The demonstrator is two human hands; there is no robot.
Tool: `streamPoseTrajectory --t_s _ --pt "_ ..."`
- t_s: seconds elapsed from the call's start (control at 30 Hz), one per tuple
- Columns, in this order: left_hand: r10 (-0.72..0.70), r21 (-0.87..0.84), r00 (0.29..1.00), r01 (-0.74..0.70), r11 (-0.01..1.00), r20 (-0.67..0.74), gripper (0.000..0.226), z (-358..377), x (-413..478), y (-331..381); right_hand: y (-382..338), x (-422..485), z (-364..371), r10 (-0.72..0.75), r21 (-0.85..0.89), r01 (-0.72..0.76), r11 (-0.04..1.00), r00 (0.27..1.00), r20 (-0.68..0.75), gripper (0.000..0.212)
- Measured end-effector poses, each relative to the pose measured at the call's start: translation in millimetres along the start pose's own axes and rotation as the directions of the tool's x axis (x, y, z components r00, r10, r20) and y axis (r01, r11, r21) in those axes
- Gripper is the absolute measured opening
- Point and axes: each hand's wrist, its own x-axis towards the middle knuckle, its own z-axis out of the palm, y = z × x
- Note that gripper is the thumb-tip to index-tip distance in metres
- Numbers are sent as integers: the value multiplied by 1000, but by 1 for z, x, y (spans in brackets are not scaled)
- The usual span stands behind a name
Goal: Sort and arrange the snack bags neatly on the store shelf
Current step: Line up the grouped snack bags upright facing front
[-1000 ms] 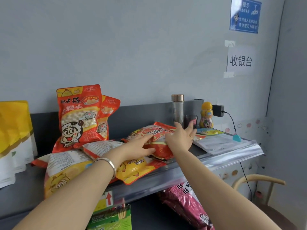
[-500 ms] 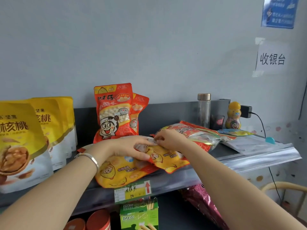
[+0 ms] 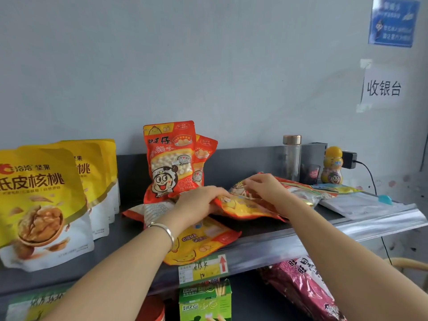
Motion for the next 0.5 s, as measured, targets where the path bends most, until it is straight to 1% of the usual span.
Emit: streamPoseTrajectory --t_s 0.07,0.1,0.13,0.17,0.2,0.23,0.27,0.3,0.33,0.4,0.43,0.47,0.5 --pt "-34 -148 990 13 989 -136 27 -3 2 -5 -2 -2 -7 96 239 -85 967 995 -31 28" --pt "-62 -257 980 11 966 -191 23 -6 4 -7 -4 -3 -10 147 366 -119 923 988 -47 33" --pt "-107 -368 968 17 930 -226 19 -10 6 -8 -6 -3 -14 202 492 -148 858 978 -58 38" --pt "-158 -473 957 27 881 -241 15 -15 9 -7 -8 -3 -17 251 618 -169 768 967 -48 44" --pt "-208 -553 944 34 833 -256 13 -21 11 -6 -8 -2 -19 282 716 -179 675 959 -26 49" --pt "-250 -607 926 29 794 -284 13 -26 13 -5 -8 -1 -20 285 768 -181 614 959 -1 53" --pt "-296 -649 901 21 760 -317 13 -31 16 -5 -7 -2 -19 250 768 -177 615 968 22 56" --pt "-340 -694 874 6 720 -346 15 -35 17 -5 -6 -2 -16 188 729 -163 665 981 48 56" --pt "-379 -740 850 -18 673 -366 17 -39 19 -5 -6 -5 -12 117 654 -143 743 990 83 57" --pt "-441 -814 816 -62 578 -375 20 -42 21 -5 -12 -11 2 -5 472 -88 877 981 193 69" --pt "-472 -835 801 -63 547 -370 21 -43 21 -4 -17 -13 11 -49 421 -62 905 968 248 75" --pt "-498 -849 788 -58 526 -362 21 -43 22 -4 -23 -14 19 -80 411 -42 911 958 276 76" --pt "-518 -860 778 -53 508 -355 21 -43 22 -4 -29 -15 27 -111 431 -17 902 956 271 73"
